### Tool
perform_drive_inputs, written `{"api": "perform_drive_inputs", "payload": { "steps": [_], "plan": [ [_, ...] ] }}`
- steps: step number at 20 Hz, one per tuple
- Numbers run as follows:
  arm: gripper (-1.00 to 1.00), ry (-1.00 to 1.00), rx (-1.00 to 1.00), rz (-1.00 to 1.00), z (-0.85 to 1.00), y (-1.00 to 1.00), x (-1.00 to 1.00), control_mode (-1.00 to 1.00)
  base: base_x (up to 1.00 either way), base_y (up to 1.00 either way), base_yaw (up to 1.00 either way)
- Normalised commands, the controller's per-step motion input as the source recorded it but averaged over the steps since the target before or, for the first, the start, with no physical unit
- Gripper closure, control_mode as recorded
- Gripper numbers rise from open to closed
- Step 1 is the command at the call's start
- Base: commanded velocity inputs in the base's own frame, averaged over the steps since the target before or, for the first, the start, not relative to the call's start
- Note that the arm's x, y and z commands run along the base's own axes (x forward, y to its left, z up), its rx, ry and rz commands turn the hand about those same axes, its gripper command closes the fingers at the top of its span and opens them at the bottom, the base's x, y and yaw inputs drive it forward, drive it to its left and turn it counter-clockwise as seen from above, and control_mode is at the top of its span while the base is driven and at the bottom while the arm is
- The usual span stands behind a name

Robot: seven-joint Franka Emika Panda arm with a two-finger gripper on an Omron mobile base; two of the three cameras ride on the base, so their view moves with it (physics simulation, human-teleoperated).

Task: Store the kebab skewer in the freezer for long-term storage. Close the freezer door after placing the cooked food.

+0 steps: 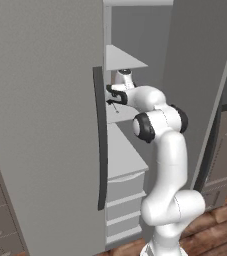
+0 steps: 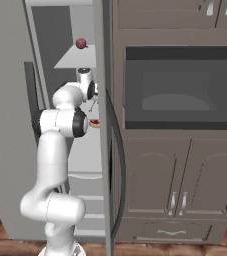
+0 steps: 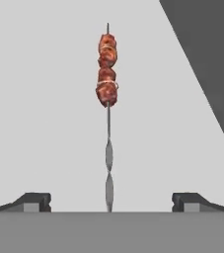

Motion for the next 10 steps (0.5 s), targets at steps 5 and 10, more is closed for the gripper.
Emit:
{"api": "perform_drive_inputs", "payload": {
  "steps": [5,10],
  "plan": [
    [-1.00,-0.23,0.02,0.00,0.00,0.00,0.00,-1.00,0.00,0.00,0.00],
    [-1.00,-0.14,0.02,0.00,0.01,0.00,0.00,-1.00,0.00,0.00,0.00]
  ]
}}
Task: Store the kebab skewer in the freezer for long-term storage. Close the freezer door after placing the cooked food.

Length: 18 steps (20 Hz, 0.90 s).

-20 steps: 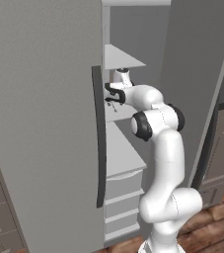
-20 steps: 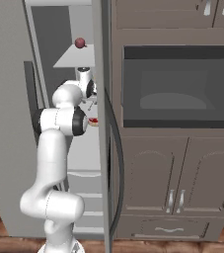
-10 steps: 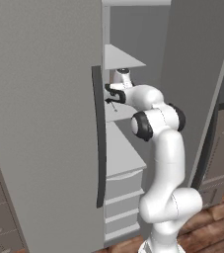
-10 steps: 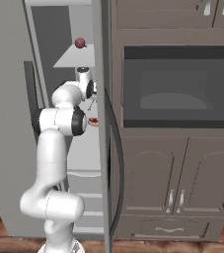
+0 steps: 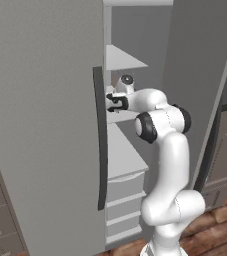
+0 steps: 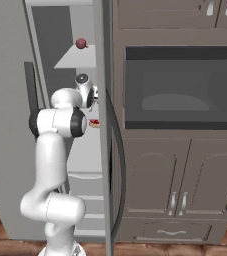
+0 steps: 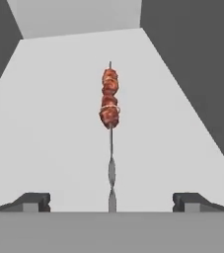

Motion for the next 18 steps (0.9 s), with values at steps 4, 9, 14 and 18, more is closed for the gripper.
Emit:
{"api": "perform_drive_inputs", "payload": {
  "steps": [4,9,14,18],
  "plan": [
    [-1.00,-0.04,0.07,0.00,0.31,-0.02,-0.31,-1.00,0.00,0.00,0.00],
    [-1.00,-0.07,0.04,0.00,0.40,0.00,-0.63,-1.00,0.00,0.00,0.00],
    [-1.00,-0.04,0.01,0.00,0.30,-0.03,-0.85,-1.00,0.00,0.00,0.00],
    [-1.00,-0.02,0.00,0.00,0.36,-0.08,-0.96,-1.00,0.00,0.00,0.00]
  ]
}}
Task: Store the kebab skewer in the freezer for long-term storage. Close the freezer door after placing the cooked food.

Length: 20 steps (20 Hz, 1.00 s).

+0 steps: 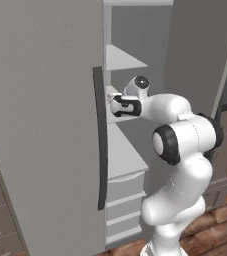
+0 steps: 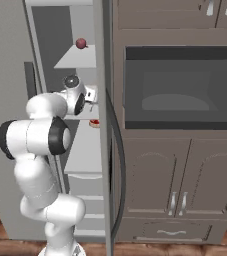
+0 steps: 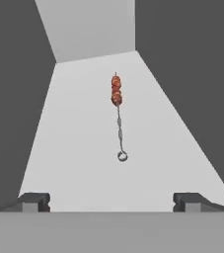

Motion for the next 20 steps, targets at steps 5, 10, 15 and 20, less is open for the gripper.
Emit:
{"api": "perform_drive_inputs", "payload": {
  "steps": [5,10,15,20],
  "plan": [
    [-1.00,0.00,0.00,0.00,0.52,-0.14,-0.84,-1.00,0.00,0.00,0.00],
    [-1.00,0.18,-0.03,0.00,0.24,-0.01,-0.37,-1.00,0.00,0.00,0.00],
    [-1.00,0.36,-0.10,0.00,0.06,0.02,-0.12,-1.00,0.00,0.00,0.00],
    [-1.00,0.18,-0.03,0.00,0.12,0.00,-0.57,-1.00,0.00,0.00,0.00]
  ]
}}
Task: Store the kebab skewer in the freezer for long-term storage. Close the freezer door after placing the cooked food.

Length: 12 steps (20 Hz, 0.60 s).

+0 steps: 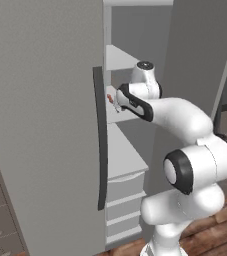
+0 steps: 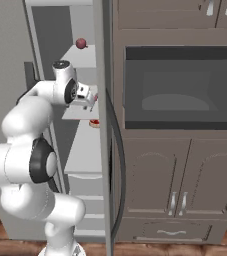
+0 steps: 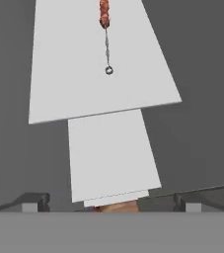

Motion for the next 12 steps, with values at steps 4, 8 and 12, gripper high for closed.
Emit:
{"api": "perform_drive_inputs", "payload": {
  "steps": [4,8,12],
  "plan": [
    [-1.00,0.09,0.00,0.00,0.01,0.00,-0.68,-1.00,0.00,0.00,0.00],
    [-1.00,0.01,0.00,0.00,0.00,-0.02,-0.69,-1.00,0.00,0.00,0.00],
    [-1.00,-0.01,0.00,0.00,0.00,-0.01,-0.72,-1.00,0.00,0.00,0.00]
  ]
}}
